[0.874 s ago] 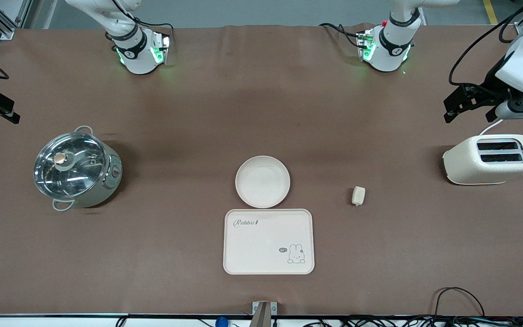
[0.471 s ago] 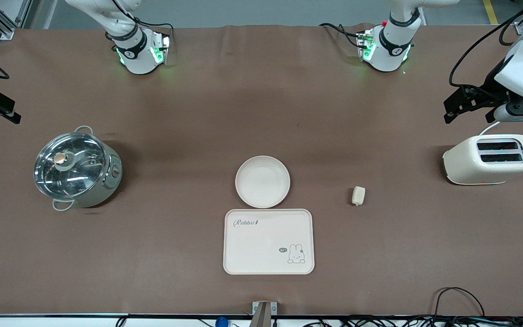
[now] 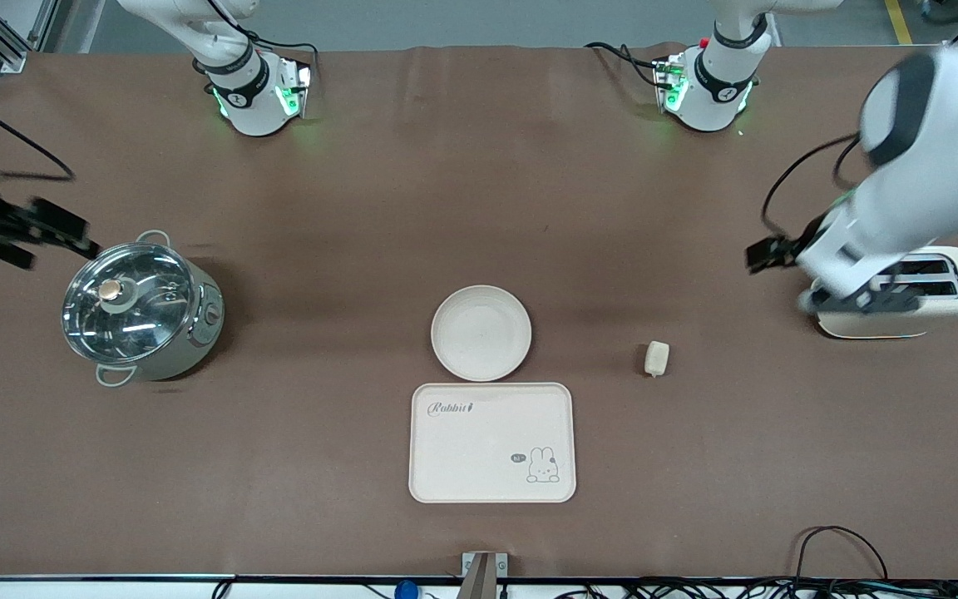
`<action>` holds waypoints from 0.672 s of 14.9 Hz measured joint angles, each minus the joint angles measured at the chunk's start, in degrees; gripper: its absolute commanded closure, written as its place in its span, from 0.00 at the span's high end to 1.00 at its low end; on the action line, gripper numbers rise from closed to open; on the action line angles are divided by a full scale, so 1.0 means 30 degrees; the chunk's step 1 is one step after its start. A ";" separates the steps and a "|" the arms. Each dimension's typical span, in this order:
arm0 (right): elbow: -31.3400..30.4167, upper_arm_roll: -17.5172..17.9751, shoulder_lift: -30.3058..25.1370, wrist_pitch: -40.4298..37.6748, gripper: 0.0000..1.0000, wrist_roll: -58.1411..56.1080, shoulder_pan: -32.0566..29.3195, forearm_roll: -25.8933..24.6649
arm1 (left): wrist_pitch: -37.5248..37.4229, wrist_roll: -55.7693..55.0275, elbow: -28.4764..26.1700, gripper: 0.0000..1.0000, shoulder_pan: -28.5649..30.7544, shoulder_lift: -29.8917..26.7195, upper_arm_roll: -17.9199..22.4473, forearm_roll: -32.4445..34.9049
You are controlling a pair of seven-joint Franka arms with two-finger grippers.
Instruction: Place bun in plate and plate on tray
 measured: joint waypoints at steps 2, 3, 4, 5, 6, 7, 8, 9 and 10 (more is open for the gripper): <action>-0.0348 0.0060 0.1339 0.1247 1.00 0.2210 0.1526 0.0200 | 0.1716 0.0000 0.0041 1.00 -0.0024 0.2627 -0.0786 0.0001; -0.0560 0.0087 0.1931 0.1877 1.00 0.3168 0.2235 0.0470 | 0.2798 0.0000 0.0096 1.00 -0.0083 0.3790 -0.1201 0.0001; -0.0788 0.0108 0.2484 0.2576 1.00 0.3806 0.2830 0.0865 | 0.3876 0.0000 0.0149 1.00 -0.0200 0.4752 -0.1483 0.0001; -0.1100 0.0111 0.3021 0.3424 1.00 0.4160 0.3316 0.1547 | 0.5076 0.0011 0.0194 1.00 -0.0389 0.5646 -0.1602 0.0040; -0.1567 0.0106 0.3517 0.4528 1.00 0.4285 0.3699 0.2354 | 0.6166 0.0110 0.0239 1.00 -0.0560 0.6447 -0.1615 0.0225; -0.2206 0.0105 0.3933 0.5894 1.00 0.4298 0.4033 0.2933 | 0.6994 0.0237 0.0271 1.00 -0.0638 0.7103 -0.1622 0.0508; -0.3014 0.0115 0.4290 0.7514 1.00 0.4298 0.4403 0.3269 | 0.7689 0.0398 0.0293 1.00 -0.0642 0.7679 -0.1627 0.0732; -0.3970 0.0120 0.4591 0.9254 1.00 0.4412 0.4906 0.3593 | 0.8351 0.0512 0.0296 0.97 -0.0624 0.8180 -0.1624 0.0837; -0.4909 0.0129 0.4843 1.0890 1.00 0.4791 0.5509 0.3926 | 0.8795 0.0559 0.0296 0.86 -0.0614 0.8537 -0.1623 0.0882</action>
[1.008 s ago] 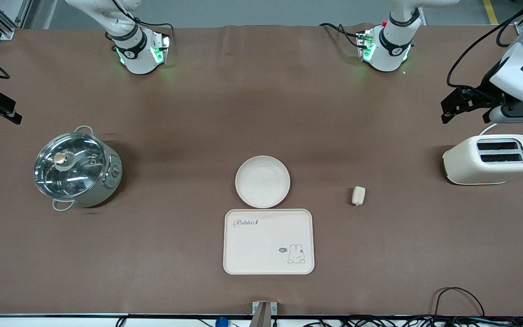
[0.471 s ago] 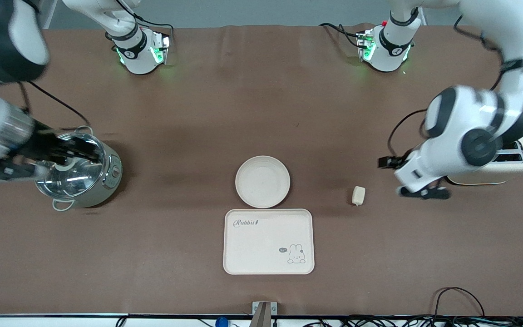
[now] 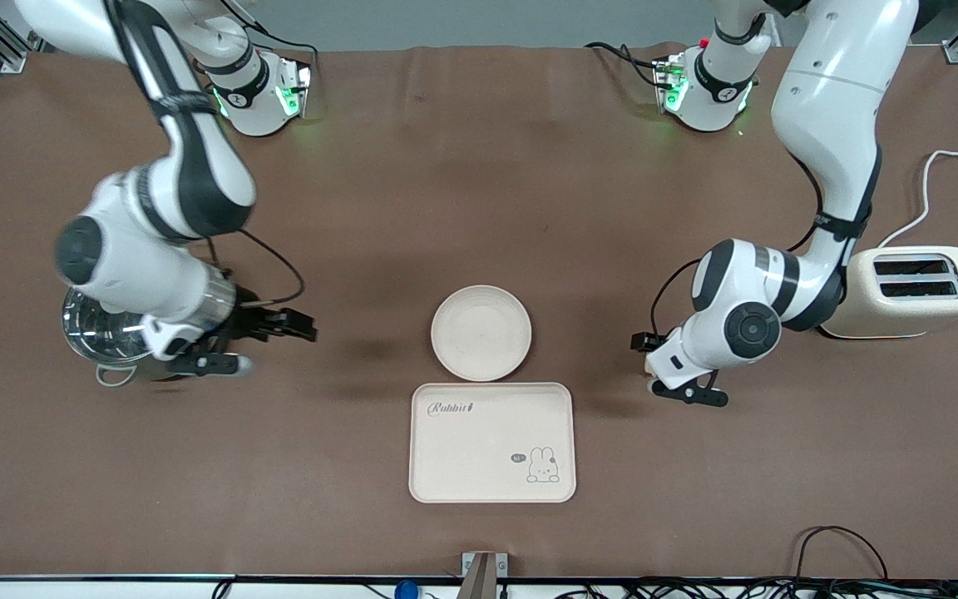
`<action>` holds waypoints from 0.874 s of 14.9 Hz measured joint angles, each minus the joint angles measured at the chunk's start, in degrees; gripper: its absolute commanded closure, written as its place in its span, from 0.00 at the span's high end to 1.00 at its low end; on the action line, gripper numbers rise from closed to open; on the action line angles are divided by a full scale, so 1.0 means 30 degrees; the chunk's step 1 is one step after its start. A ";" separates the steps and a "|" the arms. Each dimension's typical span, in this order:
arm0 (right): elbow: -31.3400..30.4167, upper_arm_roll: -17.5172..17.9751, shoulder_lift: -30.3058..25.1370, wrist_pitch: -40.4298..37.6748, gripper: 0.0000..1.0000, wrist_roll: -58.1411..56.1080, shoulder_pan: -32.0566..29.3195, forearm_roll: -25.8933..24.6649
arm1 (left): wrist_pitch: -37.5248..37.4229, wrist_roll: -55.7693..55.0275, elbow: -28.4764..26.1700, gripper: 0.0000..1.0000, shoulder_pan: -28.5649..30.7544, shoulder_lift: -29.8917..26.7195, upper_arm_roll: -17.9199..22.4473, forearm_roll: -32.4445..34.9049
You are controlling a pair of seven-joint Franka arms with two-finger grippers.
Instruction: Place bun in plate and plate on tray
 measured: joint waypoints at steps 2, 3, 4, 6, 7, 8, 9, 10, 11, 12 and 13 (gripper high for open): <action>-0.1519 0.0016 0.0493 0.2861 1.00 0.0690 0.1459 0.0604 | 0.0292 0.0040 0.0002 0.50 0.0001 0.0324 -0.0011 0.0020; -0.2158 0.0017 0.0764 0.4401 1.00 0.0960 0.2284 0.0749 | 0.0299 0.0040 0.0006 0.37 0.0000 0.0336 -0.0020 0.0020; -0.2719 0.0016 0.1051 0.5890 1.00 0.1278 0.3051 0.0792 | 0.0299 0.0033 0.0025 0.27 -0.0001 0.0327 -0.0031 0.0020; -0.3375 0.0005 0.1827 0.8039 1.00 0.2287 0.4216 0.0827 | 0.0299 -0.0038 0.0031 0.18 0.0002 0.0328 -0.0060 0.0018; -0.3435 0.0002 0.2305 0.8911 1.00 0.2900 0.4721 0.0837 | 0.0299 -0.0054 0.0031 0.16 0.0004 0.0327 -0.0079 0.0016; -0.3424 0.0003 0.2819 0.9806 1.00 0.3478 0.5191 0.0851 | 0.0299 -0.0061 0.0034 0.15 0.0009 0.0327 -0.0105 0.0016; -0.3370 0.0003 0.3388 1.0665 1.00 0.4026 0.5607 0.0878 | 0.0299 -0.0072 0.0041 0.13 0.0011 0.0324 -0.0134 0.0015; -0.3187 0.0005 0.3992 1.1253 1.00 0.4529 0.5940 0.0909 | 0.0299 -0.0164 0.0069 0.13 0.0013 0.0315 -0.0185 0.0004; -0.2818 -0.0004 0.4615 1.1588 1.00 0.4967 0.6218 0.0936 | 0.0300 -0.0590 0.0162 0.10 0.0035 0.0297 -0.0348 -0.0075; -0.2303 -0.0006 0.5191 1.1749 1.00 0.5326 0.6451 0.0956 | 0.0292 -0.1480 0.0400 0.10 0.0096 0.0270 -0.0757 -0.0202; -0.1703 -0.0009 0.5714 1.1774 0.98 0.5612 0.6641 0.0989 | 0.0164 -0.2742 0.0823 0.10 0.0148 0.0235 -0.1395 -0.0292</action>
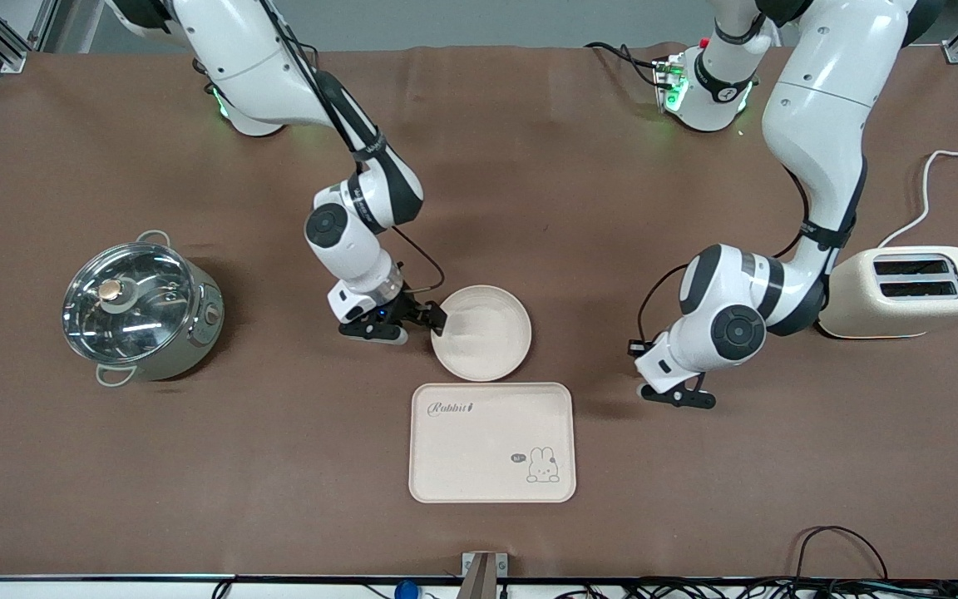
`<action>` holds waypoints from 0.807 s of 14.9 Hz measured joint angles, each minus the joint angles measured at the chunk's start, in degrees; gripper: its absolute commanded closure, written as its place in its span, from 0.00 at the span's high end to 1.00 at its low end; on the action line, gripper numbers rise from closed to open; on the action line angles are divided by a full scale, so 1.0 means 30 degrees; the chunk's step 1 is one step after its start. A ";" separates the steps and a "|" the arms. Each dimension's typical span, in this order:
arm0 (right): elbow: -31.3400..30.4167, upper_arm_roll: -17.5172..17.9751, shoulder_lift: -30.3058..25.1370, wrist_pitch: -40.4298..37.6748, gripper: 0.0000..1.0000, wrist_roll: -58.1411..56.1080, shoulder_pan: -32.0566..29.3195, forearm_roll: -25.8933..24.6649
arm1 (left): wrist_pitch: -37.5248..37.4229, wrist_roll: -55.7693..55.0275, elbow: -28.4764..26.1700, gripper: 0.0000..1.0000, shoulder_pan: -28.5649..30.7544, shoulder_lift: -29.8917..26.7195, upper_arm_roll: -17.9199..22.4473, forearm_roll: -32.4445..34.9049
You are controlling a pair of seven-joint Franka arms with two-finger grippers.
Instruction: Place bun in plate and plate on tray
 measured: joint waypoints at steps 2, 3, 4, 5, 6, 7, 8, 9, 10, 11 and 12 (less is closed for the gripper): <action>0.1146 -0.0001 0.0817 -0.0001 0.46 0.0436 0.0254 0.0050 | -0.0752 -0.3061 0.1182 0.10 -0.0196 -0.0050 -0.1293 -0.0027; 0.1538 -0.0003 0.1103 -0.0003 0.15 0.0512 0.0312 0.0056 | -0.1019 -0.4439 0.1665 0.10 -0.0515 -0.0051 -0.1689 -0.0159; 0.1792 -0.0009 0.1299 -0.0004 0.01 0.0533 0.0357 0.0057 | -0.1172 -0.5576 0.1989 0.10 -0.1025 -0.0045 -0.1843 -0.0714; 0.1885 -0.0037 0.1374 -0.0006 0.00 0.0541 0.0398 0.0057 | -0.1200 -0.6426 0.2190 0.10 -0.1582 0.0003 -0.1846 -0.1560; 0.1904 -0.0059 0.1377 -0.0009 0.00 0.0546 0.0418 0.0057 | -0.1187 -0.7086 0.2341 0.10 -0.2047 0.0129 -0.1837 -0.2406; 0.1912 -0.0080 0.1378 -0.0010 0.00 0.0546 0.0424 0.0057 | -0.1038 -0.7571 0.2483 0.11 -0.2436 0.0343 -0.1834 -0.3124; 0.1912 -0.0119 0.1378 -0.0013 0.00 0.0546 0.0424 0.0057 | -0.0605 -0.7952 0.2610 0.15 -0.2743 0.0607 -0.1832 -0.3709; 0.1912 -0.0169 0.1380 -0.0029 0.00 0.0545 0.0422 0.0057 | -0.0045 -0.8287 0.2689 0.27 -0.2984 0.0916 -0.1828 -0.4151; 0.1910 -0.0215 0.1388 -0.0038 0.00 0.0544 0.0421 0.0057 | 0.0546 -0.8501 0.2713 0.52 -0.3163 0.1244 -0.1830 -0.4458; 0.1916 -0.0233 0.1391 -0.0030 0.00 0.0530 0.0421 0.0057 | 0.1193 -0.8652 0.2726 0.84 -0.3358 0.1615 -0.1830 -0.4740; 0.1951 -0.0193 0.1321 -0.0003 0.00 0.0519 0.0429 0.0057 | 0.1972 -0.8807 0.2729 1.00 -0.3607 0.2019 -0.1829 -0.4936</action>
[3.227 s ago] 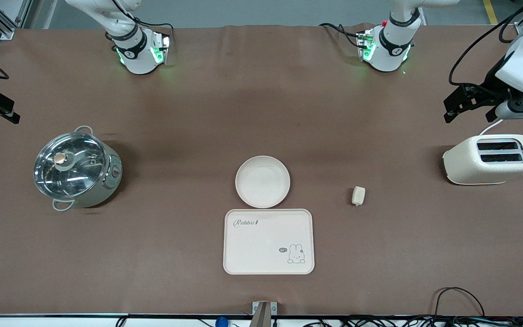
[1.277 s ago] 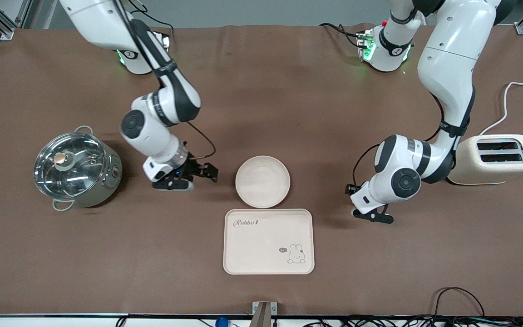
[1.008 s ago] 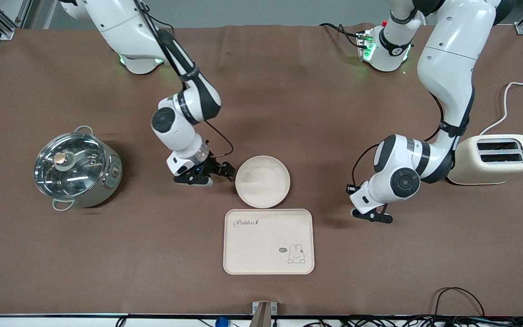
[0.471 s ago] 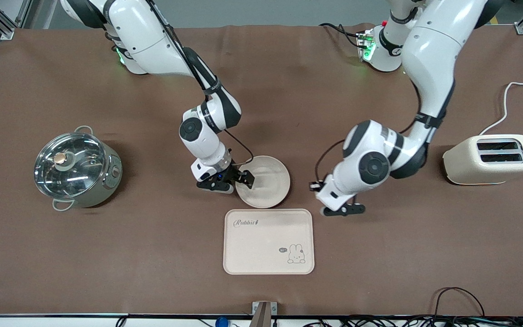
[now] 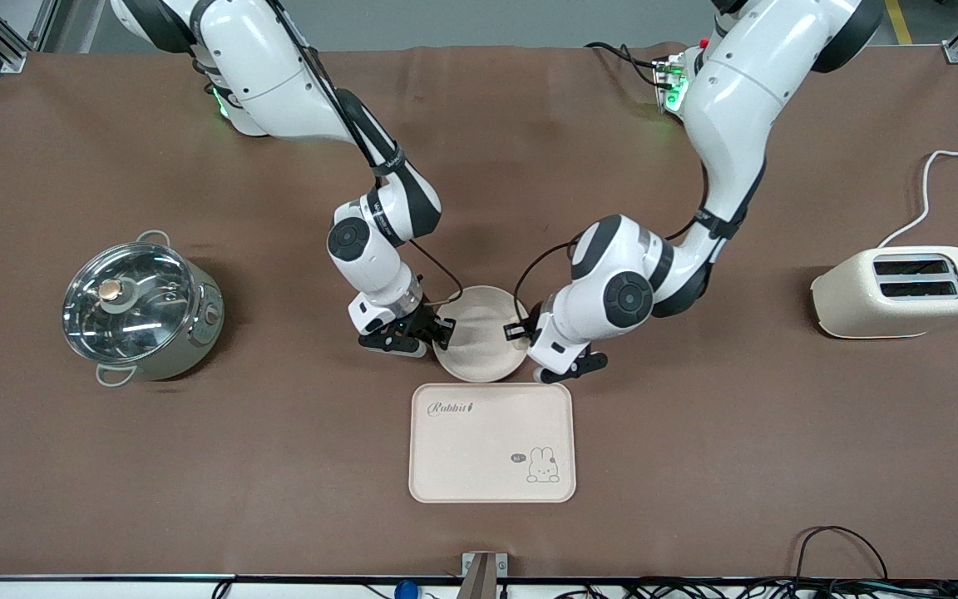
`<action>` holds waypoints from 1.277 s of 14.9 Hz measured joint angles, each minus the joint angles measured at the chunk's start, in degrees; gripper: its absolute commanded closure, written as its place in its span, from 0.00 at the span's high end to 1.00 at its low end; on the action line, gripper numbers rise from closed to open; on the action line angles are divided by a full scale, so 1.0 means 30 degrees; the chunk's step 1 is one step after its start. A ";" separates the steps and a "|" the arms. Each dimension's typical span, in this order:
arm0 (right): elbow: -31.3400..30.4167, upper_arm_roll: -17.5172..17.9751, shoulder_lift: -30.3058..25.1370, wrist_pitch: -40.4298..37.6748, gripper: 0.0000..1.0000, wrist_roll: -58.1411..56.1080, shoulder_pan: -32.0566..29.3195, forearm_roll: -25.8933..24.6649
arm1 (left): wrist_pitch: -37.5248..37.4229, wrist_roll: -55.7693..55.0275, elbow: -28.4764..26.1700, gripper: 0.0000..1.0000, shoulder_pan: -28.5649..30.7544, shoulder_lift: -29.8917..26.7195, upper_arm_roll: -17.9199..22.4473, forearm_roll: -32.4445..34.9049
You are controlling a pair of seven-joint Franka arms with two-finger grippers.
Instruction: Place bun in plate and plate on tray
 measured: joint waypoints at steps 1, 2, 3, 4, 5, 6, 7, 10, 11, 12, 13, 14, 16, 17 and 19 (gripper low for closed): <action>0.0027 -0.0004 -0.0019 -0.0001 0.00 0.0000 0.0001 0.0000 | 0.0842 -0.0278 0.0006 1.00 -0.0329 0.0374 -0.0001 -0.0042; 0.0032 -0.0009 -0.0005 0.0004 0.00 0.0000 0.0001 0.0000 | 0.1609 -0.0526 0.0035 1.00 -0.0700 0.0667 -0.0004 -0.0042; 0.0032 -0.0008 -0.0001 0.0006 0.00 0.0000 0.0002 0.0000 | 0.2040 -0.0683 0.0080 1.00 -0.1026 0.0828 0.0012 -0.0042; 0.0032 -0.0008 -0.0001 0.0006 0.00 0.0000 0.0001 0.0000 | 0.2199 -0.0805 0.0153 1.00 -0.1234 0.0857 0.0044 -0.0042; 0.0033 -0.0009 -0.0001 0.0006 0.00 0.0000 0.0001 0.0000 | 0.2183 -0.0840 0.0286 1.00 -0.1269 0.0842 0.0091 -0.0033; 0.0033 -0.0008 -0.0001 0.0006 0.00 0.0000 0.0001 0.0000 | 0.2040 -0.0836 0.0432 1.00 -0.1202 0.0830 0.0156 0.0120; 0.0036 -0.0010 -0.0001 0.0006 0.00 0.0000 0.0001 0.0000 | 0.1725 -0.0831 0.0558 1.00 -0.1067 0.0802 0.0206 0.0523; 0.0053 -0.0034 -0.0054 0.0009 0.00 -0.0148 -0.0002 0.0000 | 0.0037 -0.0282 0.0845 1.00 -0.0260 0.0426 0.0257 0.2911; 0.0058 -0.0051 -0.0138 0.0010 0.00 -0.0182 -0.0006 0.0000 | -0.0921 0.0351 0.0964 1.00 0.0189 0.0091 0.0259 0.3645; 0.0051 -0.0071 -0.0273 0.0009 0.00 -0.0191 -0.0007 0.0000 | -0.1932 0.1088 0.1059 1.00 0.0691 -0.0365 0.0264 0.4139; -0.0013 -0.0075 -0.0528 0.0005 0.00 -0.0194 -0.0007 0.0000 | -0.2977 0.1897 0.1126 1.00 0.1241 -0.0955 0.0272 0.4462; -0.0142 -0.0070 -0.0902 -0.0014 0.00 -0.0194 -0.0005 0.0000 | -0.3973 0.2799 0.1177 1.00 0.1811 -0.1632 0.0282 0.4786; -0.0394 -0.0076 -0.1759 -0.0114 0.00 -0.0189 -0.0007 0.0001 | -0.5650 0.4953 0.1219 1.00 0.3024 -0.3130 0.0318 0.5751; -0.0384 -0.0083 -0.2100 -0.0108 0.00 -0.0178 -0.0011 0.0010 | -0.6202 0.6084 0.1232 1.00 0.3706 -0.3874 0.0332 0.6278; 0.0060 -0.0095 -0.2425 -0.0052 0.00 -0.0138 -0.0028 0.0205 | -0.7009 0.8320 0.1271 1.00 0.5243 -0.5311 0.0358 0.7055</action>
